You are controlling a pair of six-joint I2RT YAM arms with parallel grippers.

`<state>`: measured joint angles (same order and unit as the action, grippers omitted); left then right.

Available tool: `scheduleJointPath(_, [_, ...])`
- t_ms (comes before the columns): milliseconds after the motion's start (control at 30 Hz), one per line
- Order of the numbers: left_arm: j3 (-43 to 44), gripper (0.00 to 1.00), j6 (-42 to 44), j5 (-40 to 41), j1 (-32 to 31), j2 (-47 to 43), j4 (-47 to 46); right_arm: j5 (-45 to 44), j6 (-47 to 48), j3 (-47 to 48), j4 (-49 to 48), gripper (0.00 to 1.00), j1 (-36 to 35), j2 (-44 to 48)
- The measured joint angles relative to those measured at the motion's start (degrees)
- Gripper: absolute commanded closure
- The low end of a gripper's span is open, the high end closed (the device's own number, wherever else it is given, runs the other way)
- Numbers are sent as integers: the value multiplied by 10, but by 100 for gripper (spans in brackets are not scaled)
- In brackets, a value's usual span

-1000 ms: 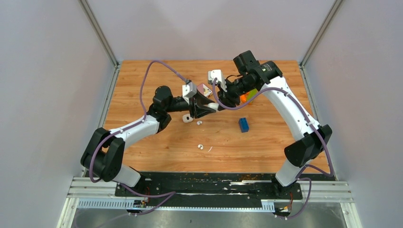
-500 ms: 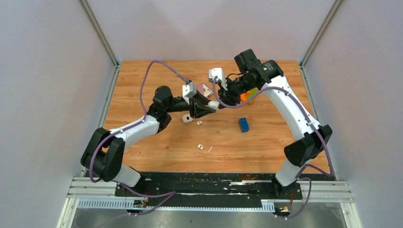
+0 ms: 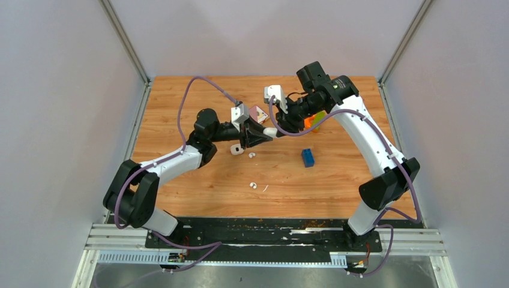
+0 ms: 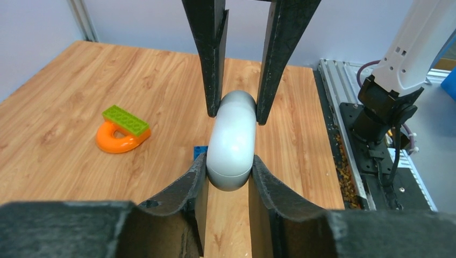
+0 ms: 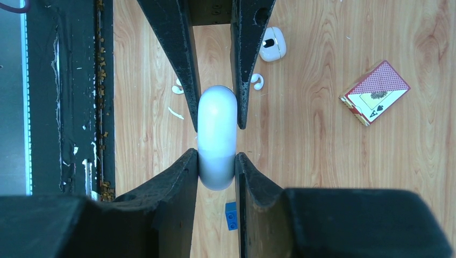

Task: Insert the wireless bluetooth earbuds into the charging case
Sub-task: Open the charging case.

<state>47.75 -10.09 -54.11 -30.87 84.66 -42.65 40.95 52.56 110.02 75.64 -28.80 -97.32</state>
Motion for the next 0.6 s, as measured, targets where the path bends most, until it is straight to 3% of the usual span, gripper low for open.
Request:
scheduleJointPath(100, [1,76,-1,0,0,5,-3,-2,0,0,0,89,0,0])
scheduleJointPath(200, [1,92,-1,0,0,7,-8,-2,0,0,0,86,0,0])
scheduleJointPath(267, [1,100,-1,0,0,8,-10,-2,0,0,0,80,1,0])
scheduleJointPath(600, [5,100,12,-8,1,11,-15,27,-63,14,-5,62,31,-14])
